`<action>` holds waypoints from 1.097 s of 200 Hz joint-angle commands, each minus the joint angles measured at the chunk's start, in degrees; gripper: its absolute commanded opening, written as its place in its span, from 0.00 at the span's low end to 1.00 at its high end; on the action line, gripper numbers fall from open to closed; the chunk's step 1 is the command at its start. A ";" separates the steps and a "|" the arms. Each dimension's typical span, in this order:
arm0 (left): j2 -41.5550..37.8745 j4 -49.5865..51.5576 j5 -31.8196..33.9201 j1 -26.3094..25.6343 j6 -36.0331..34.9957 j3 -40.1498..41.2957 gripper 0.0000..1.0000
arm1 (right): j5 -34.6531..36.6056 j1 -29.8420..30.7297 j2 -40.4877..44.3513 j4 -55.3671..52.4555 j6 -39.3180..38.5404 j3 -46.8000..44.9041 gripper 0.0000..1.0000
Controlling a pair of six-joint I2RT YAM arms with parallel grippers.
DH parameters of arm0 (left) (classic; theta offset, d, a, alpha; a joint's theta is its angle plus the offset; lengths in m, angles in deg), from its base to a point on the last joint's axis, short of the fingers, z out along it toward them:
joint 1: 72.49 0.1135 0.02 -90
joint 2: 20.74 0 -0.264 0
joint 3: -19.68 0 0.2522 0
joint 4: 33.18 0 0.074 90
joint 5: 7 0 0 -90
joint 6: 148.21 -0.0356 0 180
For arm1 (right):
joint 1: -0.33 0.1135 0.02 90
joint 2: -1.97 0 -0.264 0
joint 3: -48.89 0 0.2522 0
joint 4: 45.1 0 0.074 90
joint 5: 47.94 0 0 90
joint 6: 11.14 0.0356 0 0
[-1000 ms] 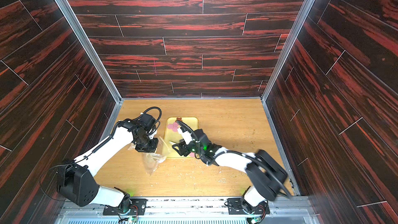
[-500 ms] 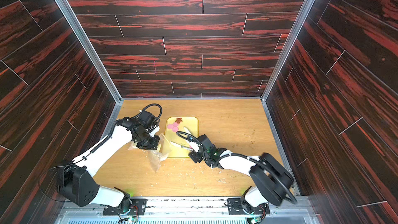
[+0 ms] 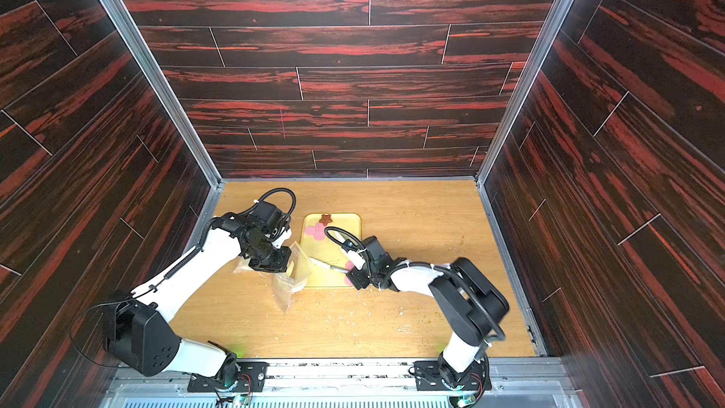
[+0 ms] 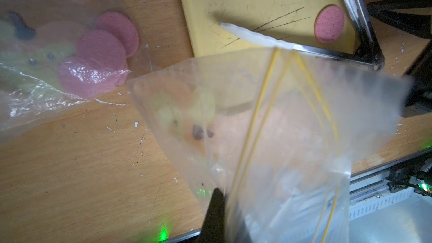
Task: Put the cookies into a resealable bag to prevent moisture
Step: Pick up the clamp from the tray.
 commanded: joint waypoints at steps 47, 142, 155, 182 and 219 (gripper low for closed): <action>-1.22 1.18 -0.11 0.32 -1.47 -0.50 0.00 | -6.67 -0.94 -3.52 4.60 -0.12 1.00 0.59; -0.63 1.67 1.41 0.75 -2.01 -1.51 0.00 | -2.53 -0.97 5.77 2.93 0.45 -2.00 0.44; -0.65 1.80 1.54 0.90 -2.13 -1.73 0.00 | -1.62 -0.98 7.93 2.33 0.75 -2.42 0.44; -0.37 1.91 1.69 1.06 -2.31 -2.13 0.00 | 0.54 -0.97 12.58 -1.80 0.68 -2.33 0.43; 0.41 2.41 1.70 1.17 -3.08 -2.61 0.00 | 1.40 -0.95 18.58 -13.39 1.62 0.08 0.43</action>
